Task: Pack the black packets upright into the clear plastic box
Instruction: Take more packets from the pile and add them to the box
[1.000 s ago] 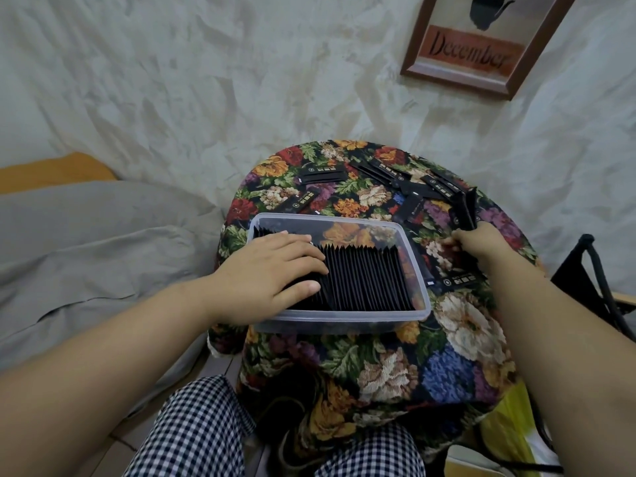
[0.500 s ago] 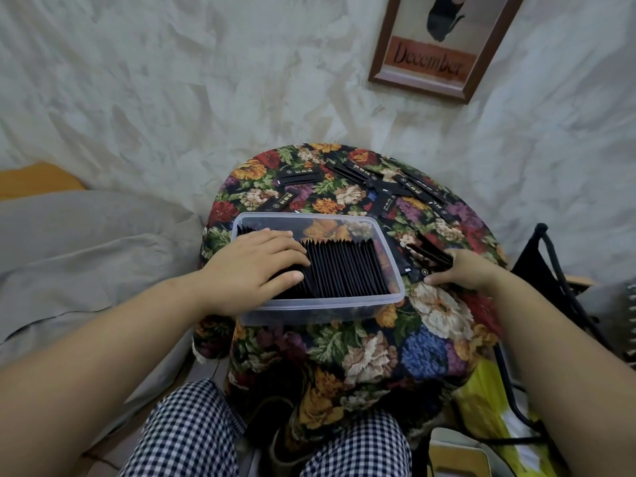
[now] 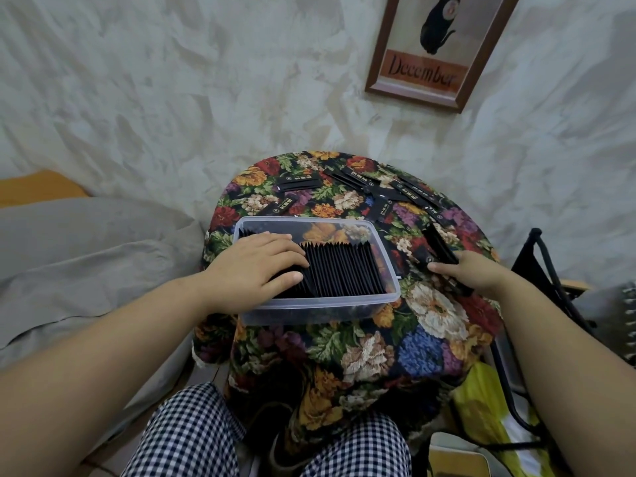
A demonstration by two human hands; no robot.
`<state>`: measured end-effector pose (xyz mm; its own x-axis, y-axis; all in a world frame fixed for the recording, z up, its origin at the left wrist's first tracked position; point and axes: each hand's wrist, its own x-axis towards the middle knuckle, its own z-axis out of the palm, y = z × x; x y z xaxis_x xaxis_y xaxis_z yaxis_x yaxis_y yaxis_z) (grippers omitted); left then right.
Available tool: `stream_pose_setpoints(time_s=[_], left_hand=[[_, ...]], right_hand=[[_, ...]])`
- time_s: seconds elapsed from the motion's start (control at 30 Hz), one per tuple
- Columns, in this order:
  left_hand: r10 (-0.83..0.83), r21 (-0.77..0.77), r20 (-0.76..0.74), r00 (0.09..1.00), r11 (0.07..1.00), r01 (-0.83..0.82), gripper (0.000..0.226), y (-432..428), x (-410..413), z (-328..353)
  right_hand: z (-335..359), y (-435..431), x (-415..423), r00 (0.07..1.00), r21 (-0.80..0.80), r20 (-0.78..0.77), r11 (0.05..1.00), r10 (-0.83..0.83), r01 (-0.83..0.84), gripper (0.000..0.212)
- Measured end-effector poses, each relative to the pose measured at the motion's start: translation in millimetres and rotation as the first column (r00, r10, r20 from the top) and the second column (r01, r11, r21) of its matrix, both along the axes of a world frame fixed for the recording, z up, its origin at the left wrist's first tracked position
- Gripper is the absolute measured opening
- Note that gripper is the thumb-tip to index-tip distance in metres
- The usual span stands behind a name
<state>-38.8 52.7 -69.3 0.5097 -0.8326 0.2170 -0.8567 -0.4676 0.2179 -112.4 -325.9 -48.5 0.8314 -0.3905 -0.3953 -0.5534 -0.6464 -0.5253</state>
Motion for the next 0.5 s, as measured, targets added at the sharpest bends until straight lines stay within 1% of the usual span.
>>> stream_pose_setpoints(time_s=[0.07, 0.1, 0.13, 0.17, 0.27, 0.33, 0.37, 0.43, 0.47, 0.5], left_hand=[[-0.002, -0.010, 0.004, 1.000, 1.000, 0.002, 0.077, 0.2, -0.2, -0.1], [-0.003, -0.014, 0.005, 1.000, 1.000, 0.003, 0.077, 0.3, -0.3, -0.1], [-0.004, -0.016, 0.005, 1.000, 1.000, 0.004, 0.077, 0.4, -0.4, 0.1], [-0.003, -0.015, 0.005, 1.000, 1.000, 0.003, 0.077, 0.5, -0.2, 0.1], [-0.001, -0.004, 0.004, 1.000, 1.000, 0.001, 0.078, 0.1, -0.1, 0.6], [0.000, -0.002, 0.001, 1.000, 1.000, 0.000, 0.078, 0.2, -0.4, 0.7], [0.000, -0.002, -0.001, 1.000, 1.000, 0.000, 0.078, 0.3, -0.7, 0.5], [0.002, 0.002, 0.002, 1.000, 1.000, -0.002, 0.077, 0.5, -0.9, 0.6], [0.003, 0.002, 0.004, 1.000, 1.000, -0.003, 0.077, 0.4, -0.6, 0.9], [0.004, 0.001, 0.004, 1.000, 1.000, -0.004, 0.077, 0.2, -0.5, 1.0]], right_hand=[[-0.4, 5.9, 2.5, 0.996, 0.180, 0.066, 0.983, -0.055, 0.042, 0.022], [-1.4, 10.3, 4.6, 0.993, 0.226, 0.097, 0.973, -0.073, 0.050, 0.017], [-3.2, 14.8, 9.1, 0.990, 0.230, 0.120, 0.972, -0.075, 0.046, 0.016], [-5.5, 19.7, 14.2, 0.987, 0.219, 0.146, 0.975, -0.069, 0.035, 0.016], [-16.1, 33.7, 31.1, 0.981, 0.087, 0.189, 0.996, -0.043, 0.027, 0.016], [-22.3, 45.0, 41.3, 0.976, 0.106, 0.201, 0.993, -0.080, 0.059, 0.024], [-25.3, 49.7, 46.2, 0.977, 0.099, 0.196, 0.993, -0.085, 0.066, 0.031], [-31.2, 53.1, 53.4, 0.988, -0.021, 0.143, 0.998, -0.062, 0.065, 0.044], [-32.3, 54.1, 55.1, 0.991, -0.067, 0.122, 0.995, -0.060, 0.068, 0.046], [-34.2, 52.1, 56.6, 0.991, -0.064, 0.110, 0.995, -0.071, 0.079, 0.044]])
